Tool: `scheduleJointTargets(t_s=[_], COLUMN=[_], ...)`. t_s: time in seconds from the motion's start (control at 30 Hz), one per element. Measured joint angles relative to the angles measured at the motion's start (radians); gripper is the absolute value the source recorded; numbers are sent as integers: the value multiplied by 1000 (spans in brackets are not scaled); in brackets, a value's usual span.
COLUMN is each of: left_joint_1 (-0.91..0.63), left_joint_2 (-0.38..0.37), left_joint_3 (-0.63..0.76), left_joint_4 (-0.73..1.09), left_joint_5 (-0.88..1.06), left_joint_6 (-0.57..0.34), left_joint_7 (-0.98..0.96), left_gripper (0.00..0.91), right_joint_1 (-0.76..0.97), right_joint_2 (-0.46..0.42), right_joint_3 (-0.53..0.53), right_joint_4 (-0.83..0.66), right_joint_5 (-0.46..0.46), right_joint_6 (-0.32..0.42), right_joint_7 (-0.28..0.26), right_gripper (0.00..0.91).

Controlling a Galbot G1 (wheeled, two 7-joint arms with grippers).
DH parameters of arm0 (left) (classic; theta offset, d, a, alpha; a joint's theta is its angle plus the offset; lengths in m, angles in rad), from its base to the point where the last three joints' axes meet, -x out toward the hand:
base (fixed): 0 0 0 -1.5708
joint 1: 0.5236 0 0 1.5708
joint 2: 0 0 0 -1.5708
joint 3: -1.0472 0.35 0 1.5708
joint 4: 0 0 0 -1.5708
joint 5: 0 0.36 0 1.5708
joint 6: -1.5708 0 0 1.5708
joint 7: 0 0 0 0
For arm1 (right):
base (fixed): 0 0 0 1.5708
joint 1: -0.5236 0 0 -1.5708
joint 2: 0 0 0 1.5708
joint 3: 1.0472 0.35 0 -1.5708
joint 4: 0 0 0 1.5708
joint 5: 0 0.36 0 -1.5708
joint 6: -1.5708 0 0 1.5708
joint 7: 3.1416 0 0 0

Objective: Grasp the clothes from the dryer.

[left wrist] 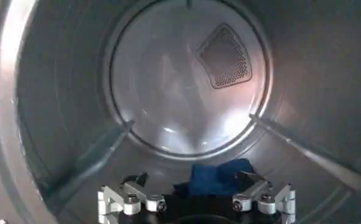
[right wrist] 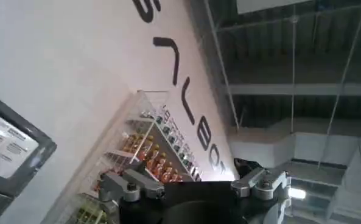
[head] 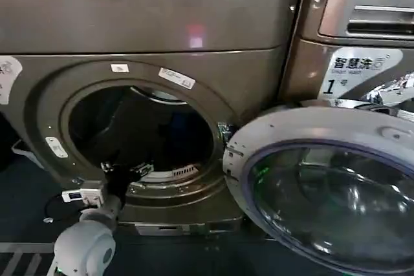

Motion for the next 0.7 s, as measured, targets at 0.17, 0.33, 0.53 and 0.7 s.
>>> scheduleJointTargets(t_s=[0.17,0.33,0.53,0.7], left_joint_1=[0,2,-8,-25], left_joint_2=[5,5,4,1], left_joint_3=[1,3,14,30], left_joint_4=[-1,-4,6,25], left_joint_5=[0,0,4,11], left_joint_6=[0,0,-2,-11], left_joint_7=[0,0,1,2], left_gripper=[907,907,907,907], right_joint_1=[-1,-5,-10,-18], right_joint_2=[2,3,1,1], right_joint_3=[0,0,2,13], right_joint_4=[3,5,8,3], right_joint_5=[2,3,2,2], right_joint_6=[1,1,-1,-1], right_joint_7=[0,1,6,7], right_gripper=[907,907,907,907])
